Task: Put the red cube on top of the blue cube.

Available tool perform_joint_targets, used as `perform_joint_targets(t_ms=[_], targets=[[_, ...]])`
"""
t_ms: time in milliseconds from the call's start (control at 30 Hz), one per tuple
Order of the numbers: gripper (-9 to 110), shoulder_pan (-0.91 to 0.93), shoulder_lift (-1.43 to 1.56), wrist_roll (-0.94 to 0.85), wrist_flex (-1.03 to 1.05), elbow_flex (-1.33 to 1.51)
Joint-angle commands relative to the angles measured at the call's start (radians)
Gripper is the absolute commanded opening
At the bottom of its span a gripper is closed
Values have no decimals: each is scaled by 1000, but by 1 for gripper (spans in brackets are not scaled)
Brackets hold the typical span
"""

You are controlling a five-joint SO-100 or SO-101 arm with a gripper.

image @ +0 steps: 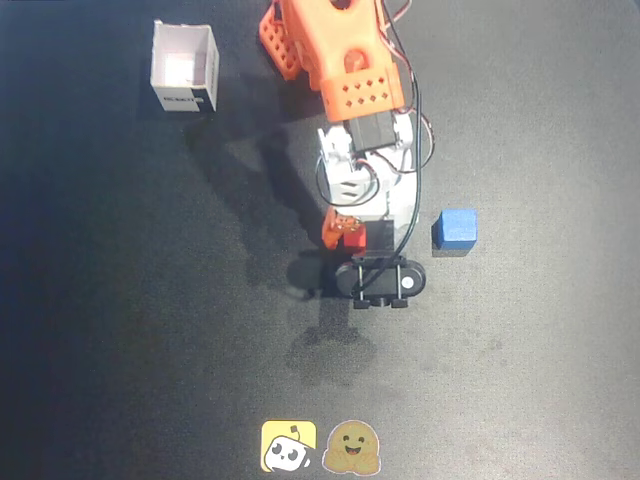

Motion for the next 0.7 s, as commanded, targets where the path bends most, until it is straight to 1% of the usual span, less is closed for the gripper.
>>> perform_joint_targets(t_ms=[0, 267, 500, 667], targets=[[23, 6, 20, 8, -29, 14], [19, 11, 26, 8, -41, 40], [8, 20, 35, 8, -46, 54], [8, 31, 44, 2, -46, 55]])
